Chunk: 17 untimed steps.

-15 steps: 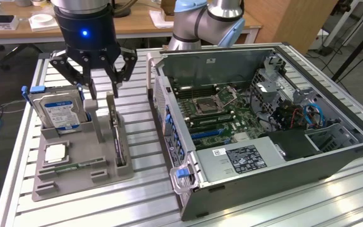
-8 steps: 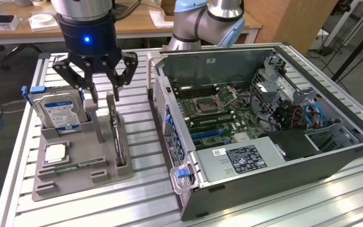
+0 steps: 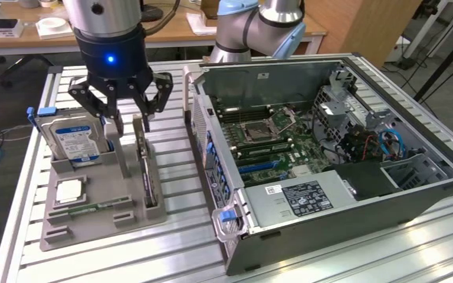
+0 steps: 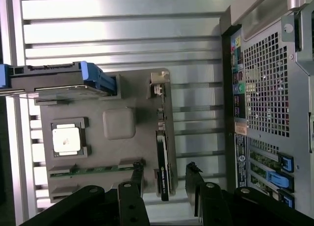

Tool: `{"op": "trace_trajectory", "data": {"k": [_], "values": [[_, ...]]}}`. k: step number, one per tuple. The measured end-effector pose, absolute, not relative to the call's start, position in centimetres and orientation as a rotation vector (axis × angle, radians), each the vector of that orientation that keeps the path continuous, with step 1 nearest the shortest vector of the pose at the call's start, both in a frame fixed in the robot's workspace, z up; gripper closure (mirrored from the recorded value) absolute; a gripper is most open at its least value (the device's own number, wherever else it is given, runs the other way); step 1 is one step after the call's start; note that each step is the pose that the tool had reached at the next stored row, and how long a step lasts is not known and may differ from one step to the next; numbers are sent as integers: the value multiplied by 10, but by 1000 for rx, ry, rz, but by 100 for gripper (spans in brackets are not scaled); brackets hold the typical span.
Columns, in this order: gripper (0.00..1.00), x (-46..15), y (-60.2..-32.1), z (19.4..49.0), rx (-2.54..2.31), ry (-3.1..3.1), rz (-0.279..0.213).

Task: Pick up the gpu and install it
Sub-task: 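Pick up the gpu and move the gpu toward the slot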

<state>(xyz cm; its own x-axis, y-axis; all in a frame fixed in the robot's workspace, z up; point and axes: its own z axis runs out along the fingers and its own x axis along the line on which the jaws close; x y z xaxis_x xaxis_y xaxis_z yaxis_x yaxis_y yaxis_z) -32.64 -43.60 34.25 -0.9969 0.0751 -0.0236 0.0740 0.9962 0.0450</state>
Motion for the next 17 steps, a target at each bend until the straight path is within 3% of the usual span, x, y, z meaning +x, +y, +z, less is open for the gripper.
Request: {"op": "trace_trajectory", "data": {"k": [17], "values": [[53,-325,-440,318,115,3113,69]]}}
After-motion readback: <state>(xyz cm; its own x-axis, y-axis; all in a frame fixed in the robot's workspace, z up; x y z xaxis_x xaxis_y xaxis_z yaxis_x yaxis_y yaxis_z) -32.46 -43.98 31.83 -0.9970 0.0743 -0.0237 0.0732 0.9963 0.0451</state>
